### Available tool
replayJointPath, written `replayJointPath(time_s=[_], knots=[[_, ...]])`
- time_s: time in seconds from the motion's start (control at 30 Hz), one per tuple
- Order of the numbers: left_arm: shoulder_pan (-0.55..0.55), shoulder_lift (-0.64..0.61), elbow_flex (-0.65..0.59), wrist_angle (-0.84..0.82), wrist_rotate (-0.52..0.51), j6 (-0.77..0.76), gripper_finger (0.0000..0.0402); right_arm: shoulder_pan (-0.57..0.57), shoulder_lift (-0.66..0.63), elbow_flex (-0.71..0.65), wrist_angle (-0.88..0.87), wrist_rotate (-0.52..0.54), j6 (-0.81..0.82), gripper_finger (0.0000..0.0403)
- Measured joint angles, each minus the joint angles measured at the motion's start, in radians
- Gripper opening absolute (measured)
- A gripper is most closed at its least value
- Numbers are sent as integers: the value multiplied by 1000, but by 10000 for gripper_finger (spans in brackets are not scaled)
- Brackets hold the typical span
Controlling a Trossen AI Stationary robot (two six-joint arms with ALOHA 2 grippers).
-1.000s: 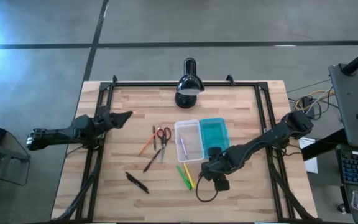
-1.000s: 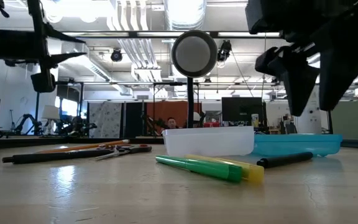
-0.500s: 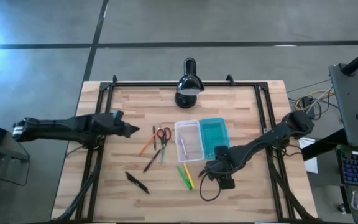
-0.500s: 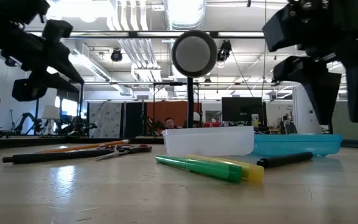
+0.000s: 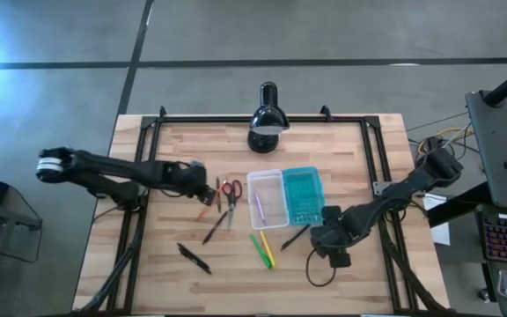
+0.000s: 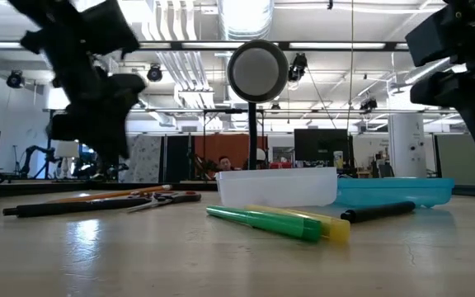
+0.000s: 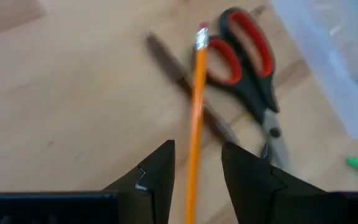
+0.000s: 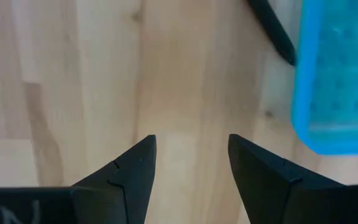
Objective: Pick & place school supplies into a supply box
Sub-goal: Put the black and orange scissors into the supply box
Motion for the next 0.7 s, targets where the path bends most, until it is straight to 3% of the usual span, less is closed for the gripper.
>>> replayJointPath(time_s=[0.37, 0.7], knots=[[-2, 240, 142, -64, 34, 103, 116, 11, -99, -105, 36, 26, 1, 192], [-2, 316, 163, -50, 47, 114, 117, 15, -159, -167, 50, 29, 4, 192]])
